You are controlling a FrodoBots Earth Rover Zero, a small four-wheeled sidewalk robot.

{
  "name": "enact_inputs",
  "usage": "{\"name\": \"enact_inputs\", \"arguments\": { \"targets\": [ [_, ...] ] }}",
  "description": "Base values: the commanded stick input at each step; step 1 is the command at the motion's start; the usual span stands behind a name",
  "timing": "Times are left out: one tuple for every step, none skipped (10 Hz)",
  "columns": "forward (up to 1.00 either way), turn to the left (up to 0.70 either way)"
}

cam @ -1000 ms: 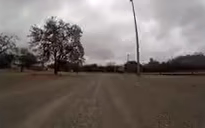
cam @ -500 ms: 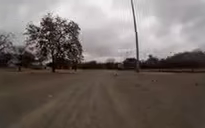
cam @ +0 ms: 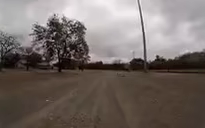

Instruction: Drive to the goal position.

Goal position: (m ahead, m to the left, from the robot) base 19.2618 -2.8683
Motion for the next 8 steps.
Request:
{"name": "enact_inputs", "arguments": {
  "targets": [
    [0.7, -0.01],
    [0.7, -0.01],
    [0.7, -0.01],
    [0.7, -0.01],
    [0.7, -0.01],
    [0.7, -0.01],
    [0.7, -0.01],
    [0.7, -0.01]
  ]
}}
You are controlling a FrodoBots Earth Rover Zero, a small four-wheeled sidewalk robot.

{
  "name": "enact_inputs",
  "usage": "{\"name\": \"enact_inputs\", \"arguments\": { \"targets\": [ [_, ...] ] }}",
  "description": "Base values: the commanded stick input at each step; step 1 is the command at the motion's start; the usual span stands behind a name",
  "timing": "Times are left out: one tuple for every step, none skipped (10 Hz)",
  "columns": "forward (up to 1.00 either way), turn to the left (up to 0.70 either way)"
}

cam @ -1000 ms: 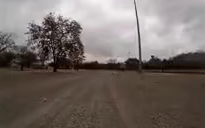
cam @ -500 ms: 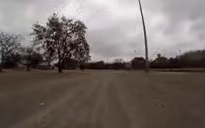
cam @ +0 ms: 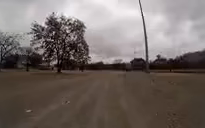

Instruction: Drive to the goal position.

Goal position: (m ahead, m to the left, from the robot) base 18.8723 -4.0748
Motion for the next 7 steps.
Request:
{"name": "enact_inputs", "arguments": {
  "targets": [
    [0.7, -0.01],
    [0.7, -0.01],
    [0.7, -0.01],
    [0.7, -0.01],
    [0.7, -0.01],
    [0.7, -0.01],
    [0.7, -0.01]
  ]
}}
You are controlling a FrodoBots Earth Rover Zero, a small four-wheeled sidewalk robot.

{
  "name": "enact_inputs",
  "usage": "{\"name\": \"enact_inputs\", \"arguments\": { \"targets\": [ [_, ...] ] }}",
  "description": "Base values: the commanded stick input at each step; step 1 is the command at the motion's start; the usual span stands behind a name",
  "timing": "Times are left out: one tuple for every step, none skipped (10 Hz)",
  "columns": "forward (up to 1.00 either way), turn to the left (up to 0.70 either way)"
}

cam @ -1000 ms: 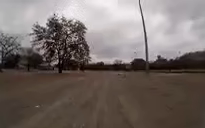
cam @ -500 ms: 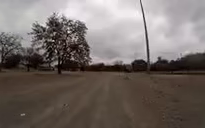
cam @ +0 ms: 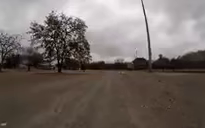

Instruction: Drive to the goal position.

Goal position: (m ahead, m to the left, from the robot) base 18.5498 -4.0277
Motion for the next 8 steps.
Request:
{"name": "enact_inputs", "arguments": {
  "targets": [
    [0.7, -0.01],
    [0.7, -0.01],
    [0.7, -0.01],
    [0.7, -0.01],
    [0.7, -0.01],
    [0.7, -0.01],
    [0.7, -0.01],
    [0.7, -0.01]
  ]
}}
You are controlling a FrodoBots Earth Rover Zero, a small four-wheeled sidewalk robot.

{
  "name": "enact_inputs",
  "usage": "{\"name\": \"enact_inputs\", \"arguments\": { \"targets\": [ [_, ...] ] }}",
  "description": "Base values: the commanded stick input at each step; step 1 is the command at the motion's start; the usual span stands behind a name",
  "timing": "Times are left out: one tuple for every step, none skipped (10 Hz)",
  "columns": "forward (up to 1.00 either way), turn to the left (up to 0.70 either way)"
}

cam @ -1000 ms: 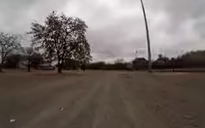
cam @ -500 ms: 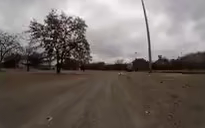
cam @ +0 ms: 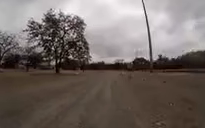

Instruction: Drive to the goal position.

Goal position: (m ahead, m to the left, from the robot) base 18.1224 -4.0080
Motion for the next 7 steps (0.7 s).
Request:
{"name": "enact_inputs", "arguments": {
  "targets": [
    [0.7, -0.01],
    [0.7, -0.01],
    [0.7, -0.01],
    [0.7, -0.01],
    [0.7, -0.01],
    [0.7, -0.01],
    [0.7, -0.01]
  ]
}}
